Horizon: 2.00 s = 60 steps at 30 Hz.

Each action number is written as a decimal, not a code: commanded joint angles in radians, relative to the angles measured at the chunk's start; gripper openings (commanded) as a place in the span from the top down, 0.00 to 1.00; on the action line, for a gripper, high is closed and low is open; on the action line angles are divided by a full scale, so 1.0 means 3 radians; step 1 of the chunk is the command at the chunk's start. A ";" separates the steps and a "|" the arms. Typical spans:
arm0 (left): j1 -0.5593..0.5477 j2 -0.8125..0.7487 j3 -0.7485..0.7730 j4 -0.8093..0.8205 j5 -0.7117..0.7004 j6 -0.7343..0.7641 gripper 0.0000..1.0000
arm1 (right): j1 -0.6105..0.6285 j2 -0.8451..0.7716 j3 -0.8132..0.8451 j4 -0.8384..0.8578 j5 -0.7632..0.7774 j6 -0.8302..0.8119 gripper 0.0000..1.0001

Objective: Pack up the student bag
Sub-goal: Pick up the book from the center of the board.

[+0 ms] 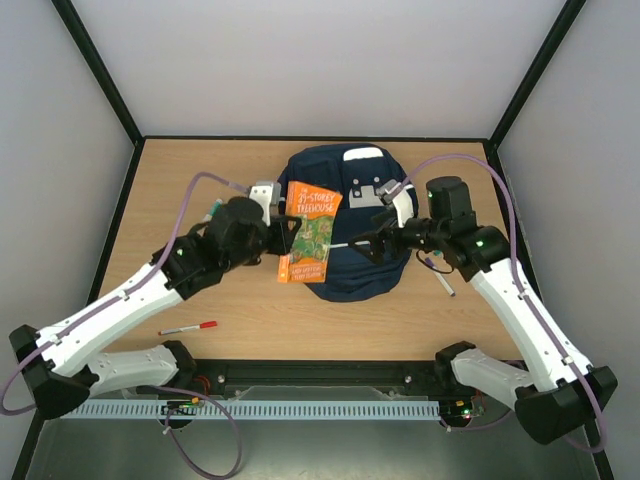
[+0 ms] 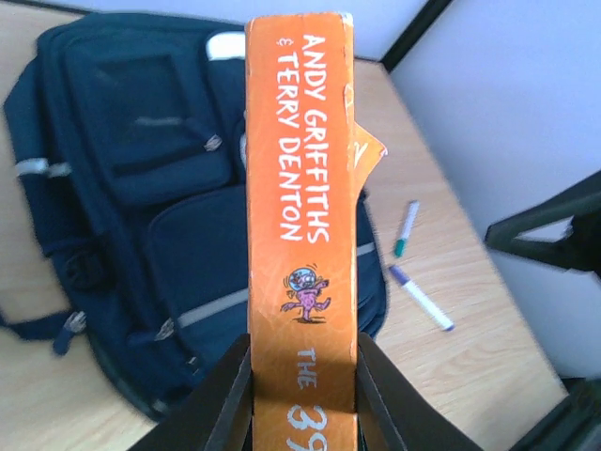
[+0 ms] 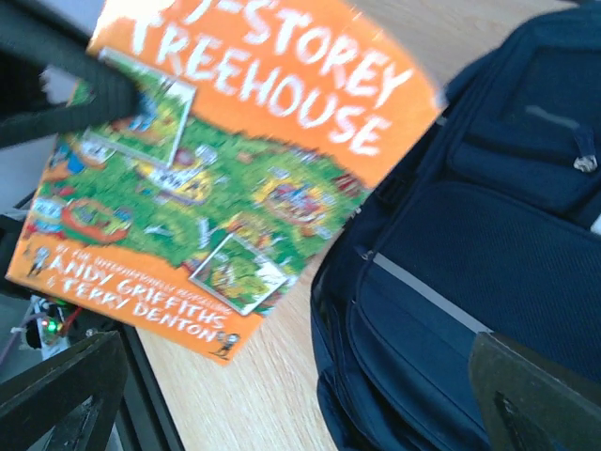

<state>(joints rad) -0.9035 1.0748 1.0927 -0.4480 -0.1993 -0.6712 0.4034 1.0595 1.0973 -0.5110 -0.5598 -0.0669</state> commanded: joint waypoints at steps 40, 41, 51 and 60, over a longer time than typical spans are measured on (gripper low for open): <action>0.1338 0.0419 0.0079 0.1985 0.2856 0.0127 0.98 | -0.0380 0.0349 0.0476 0.0925 -0.1832 0.1135 0.39; 0.1340 0.0414 0.0063 0.1995 0.2853 0.0116 0.98 | -0.0381 0.0349 0.0474 0.0959 -0.1825 0.1202 0.41; 0.1340 0.0415 -0.0056 0.2030 0.2821 0.0090 0.98 | -0.0383 0.0313 0.0430 0.1141 -0.1770 0.1357 0.77; 0.1340 0.0495 -0.0088 0.1998 0.3102 0.0121 0.42 | -0.0383 0.0317 0.0492 0.1049 -0.1557 0.1282 0.95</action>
<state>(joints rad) -0.5091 1.2083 1.0775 0.1375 0.6674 -0.6449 0.2775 1.1873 1.1969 -0.2226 -1.0115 0.3290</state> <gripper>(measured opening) 0.375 0.167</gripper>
